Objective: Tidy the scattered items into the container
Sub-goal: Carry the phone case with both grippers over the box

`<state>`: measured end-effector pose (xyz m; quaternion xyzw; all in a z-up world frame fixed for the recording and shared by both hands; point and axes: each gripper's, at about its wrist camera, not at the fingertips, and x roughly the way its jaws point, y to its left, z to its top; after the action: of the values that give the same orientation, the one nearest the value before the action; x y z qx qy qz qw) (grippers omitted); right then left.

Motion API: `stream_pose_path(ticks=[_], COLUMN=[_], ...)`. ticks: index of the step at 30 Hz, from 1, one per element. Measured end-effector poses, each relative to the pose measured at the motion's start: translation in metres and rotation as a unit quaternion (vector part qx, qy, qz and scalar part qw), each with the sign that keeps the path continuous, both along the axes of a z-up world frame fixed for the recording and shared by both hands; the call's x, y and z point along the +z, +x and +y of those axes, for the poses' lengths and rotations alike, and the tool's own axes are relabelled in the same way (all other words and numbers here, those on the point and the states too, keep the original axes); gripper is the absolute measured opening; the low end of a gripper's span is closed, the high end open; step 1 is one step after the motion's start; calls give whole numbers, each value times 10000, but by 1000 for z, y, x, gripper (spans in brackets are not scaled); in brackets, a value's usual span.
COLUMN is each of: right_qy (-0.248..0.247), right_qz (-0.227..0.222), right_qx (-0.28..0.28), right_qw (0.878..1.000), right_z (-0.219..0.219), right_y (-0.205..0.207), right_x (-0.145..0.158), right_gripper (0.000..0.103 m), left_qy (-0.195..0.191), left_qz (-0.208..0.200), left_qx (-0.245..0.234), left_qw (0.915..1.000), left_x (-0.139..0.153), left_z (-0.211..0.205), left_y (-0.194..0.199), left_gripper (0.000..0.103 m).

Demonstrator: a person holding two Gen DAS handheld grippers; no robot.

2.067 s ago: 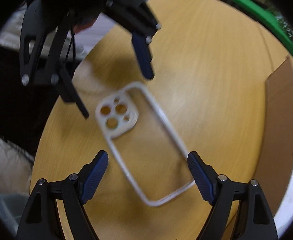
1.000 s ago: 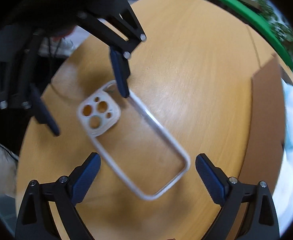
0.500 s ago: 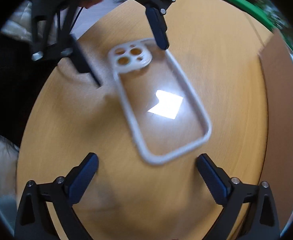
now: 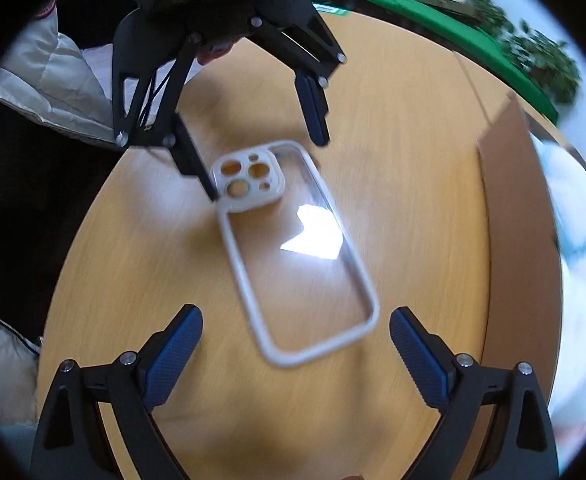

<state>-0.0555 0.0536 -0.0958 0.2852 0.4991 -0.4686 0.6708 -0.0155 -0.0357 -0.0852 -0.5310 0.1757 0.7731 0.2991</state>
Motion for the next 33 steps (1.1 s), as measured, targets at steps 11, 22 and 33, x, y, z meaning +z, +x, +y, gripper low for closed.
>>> stream_pose_path(ticks=[11,22,33], right_qy=[82,-799,-1281], right_qz=[-346,232,689], right_qx=[-40,-1326,-2367], right_qw=[9994,9877,9606], right_z=[7,65,56], right_y=[5,-34,-189], right_x=[-15,82,186], right_gripper=[83,82,83], left_qy=[-63,-349,-196], left_qz=[-72,1114,1443], left_qx=[-800,-2295,-2645], left_qw=[9967,9663,9533], left_x=[8,129,166], left_z=[2,40,64], left_y=[-2,-87,-291], left_gripper=[81,82,83])
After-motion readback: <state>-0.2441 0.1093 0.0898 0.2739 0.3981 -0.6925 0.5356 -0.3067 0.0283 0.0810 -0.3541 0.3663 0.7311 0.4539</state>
